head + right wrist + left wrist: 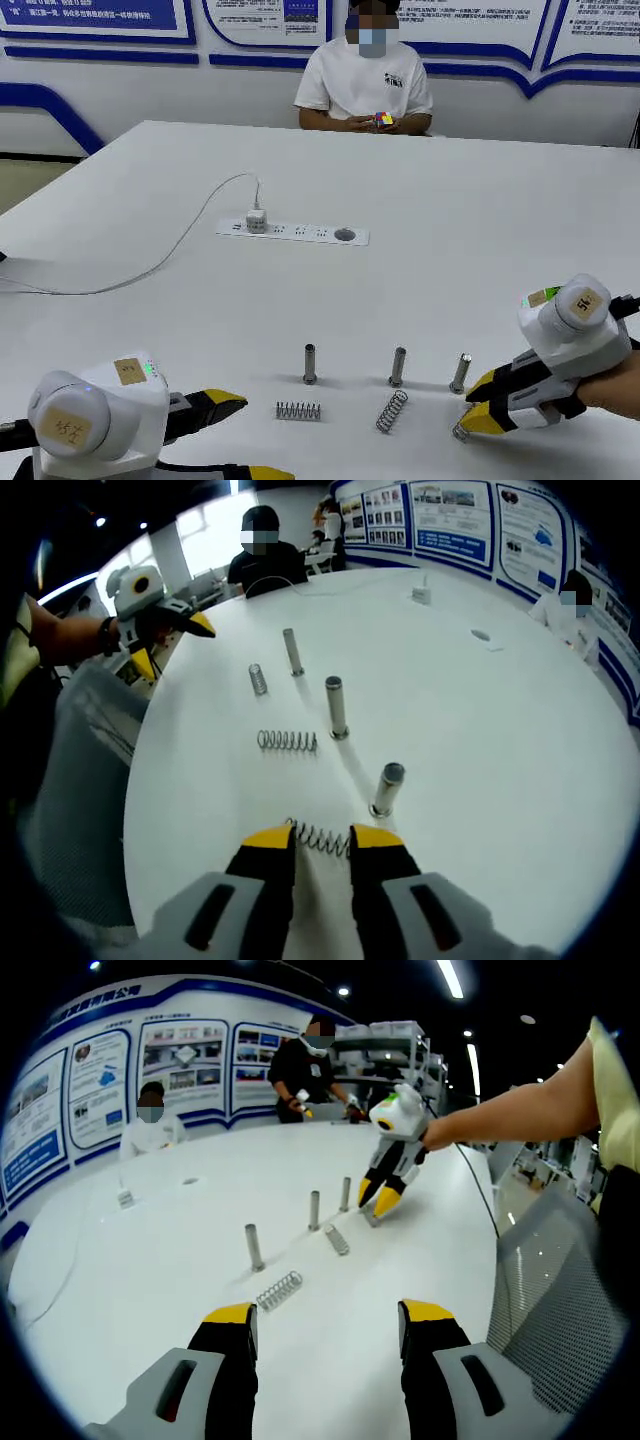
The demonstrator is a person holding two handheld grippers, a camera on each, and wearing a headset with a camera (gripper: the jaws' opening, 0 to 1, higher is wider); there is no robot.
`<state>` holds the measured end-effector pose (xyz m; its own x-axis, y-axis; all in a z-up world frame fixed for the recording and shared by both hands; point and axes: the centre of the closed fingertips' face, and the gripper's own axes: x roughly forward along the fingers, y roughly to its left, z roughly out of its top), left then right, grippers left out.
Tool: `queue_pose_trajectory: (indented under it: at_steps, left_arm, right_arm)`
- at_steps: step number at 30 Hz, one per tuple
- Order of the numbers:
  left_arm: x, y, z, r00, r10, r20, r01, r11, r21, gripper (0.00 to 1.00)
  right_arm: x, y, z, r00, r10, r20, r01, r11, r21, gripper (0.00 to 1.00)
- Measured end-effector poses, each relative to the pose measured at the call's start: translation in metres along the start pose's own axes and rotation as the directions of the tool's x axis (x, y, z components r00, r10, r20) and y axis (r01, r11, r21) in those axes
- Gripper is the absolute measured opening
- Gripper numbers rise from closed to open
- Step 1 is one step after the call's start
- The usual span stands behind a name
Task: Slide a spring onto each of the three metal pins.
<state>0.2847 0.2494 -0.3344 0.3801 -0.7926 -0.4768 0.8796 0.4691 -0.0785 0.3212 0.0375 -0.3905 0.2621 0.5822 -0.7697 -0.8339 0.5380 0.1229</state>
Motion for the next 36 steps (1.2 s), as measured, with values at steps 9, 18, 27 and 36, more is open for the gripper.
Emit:
queue_pose_trajectory:
  at_steps: [9, 18, 27, 36]
  left_arm:
    - [0.003, -0.004, 0.001, 0.9999, -0.011, -0.001, 0.011, 1.0, 0.004, 0.58]
    - [0.005, -0.007, 0.002, 0.9998, -0.018, -0.003, 0.018, 1.0, 0.008, 0.58]
    - [0.004, -0.007, 0.001, 0.9999, -0.017, -0.003, 0.017, 1.0, 0.006, 0.58]
    - [0.003, -0.006, 0.0, 0.9999, -0.014, -0.004, 0.014, 1.0, 0.006, 0.58]
  right_arm:
    - [-0.006, 0.004, -0.011, 0.999, 0.0, -0.044, -0.002, 0.999, -0.036, 0.23]
    - [-0.013, 0.002, -0.022, 0.9936, -0.012, -0.113, -0.002, 0.992, -0.126, 0.22]
    - [-0.015, 0.001, -0.024, 0.9809, -0.038, -0.191, -0.012, 0.966, -0.257, 0.22]
    - [-0.015, 0.001, -0.03, 0.9528, -0.075, -0.294, -0.059, 0.905, -0.421, 0.22]
